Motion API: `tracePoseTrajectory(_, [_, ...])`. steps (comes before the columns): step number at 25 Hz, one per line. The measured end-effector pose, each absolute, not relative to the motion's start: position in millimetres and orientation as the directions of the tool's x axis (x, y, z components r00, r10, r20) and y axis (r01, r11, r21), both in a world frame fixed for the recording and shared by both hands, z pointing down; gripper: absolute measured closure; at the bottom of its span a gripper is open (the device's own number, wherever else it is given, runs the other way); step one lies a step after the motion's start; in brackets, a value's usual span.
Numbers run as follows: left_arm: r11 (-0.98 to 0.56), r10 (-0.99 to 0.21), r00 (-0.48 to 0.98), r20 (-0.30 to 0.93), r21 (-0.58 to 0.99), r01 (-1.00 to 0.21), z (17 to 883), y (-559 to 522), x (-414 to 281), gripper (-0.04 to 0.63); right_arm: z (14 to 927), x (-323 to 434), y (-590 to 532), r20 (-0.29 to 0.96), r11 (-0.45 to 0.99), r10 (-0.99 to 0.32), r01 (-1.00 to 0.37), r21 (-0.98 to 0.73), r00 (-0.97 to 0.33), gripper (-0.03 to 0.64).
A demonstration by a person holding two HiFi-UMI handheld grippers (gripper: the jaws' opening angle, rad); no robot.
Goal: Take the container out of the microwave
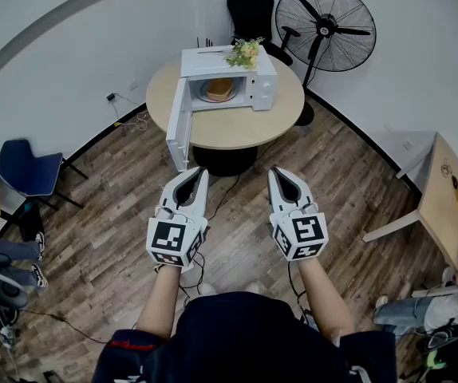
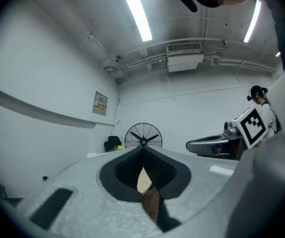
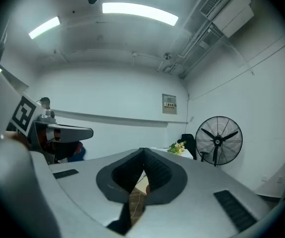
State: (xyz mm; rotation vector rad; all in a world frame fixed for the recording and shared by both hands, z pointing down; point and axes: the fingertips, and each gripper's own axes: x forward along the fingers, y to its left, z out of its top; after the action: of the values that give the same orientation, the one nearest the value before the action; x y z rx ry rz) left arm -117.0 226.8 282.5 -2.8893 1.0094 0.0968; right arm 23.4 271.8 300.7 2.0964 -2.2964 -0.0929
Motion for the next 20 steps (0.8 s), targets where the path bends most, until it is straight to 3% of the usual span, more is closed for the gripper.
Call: tracePoseTrajectory(20, [-0.765,-0.638,0.768,-0.057,-0.068,-0.640,296.0,241.7,-68.7,0.580,315.0,68.7,281.5,0.001,0.119,-0.993,-0.992,0.041,-0.120,0.615])
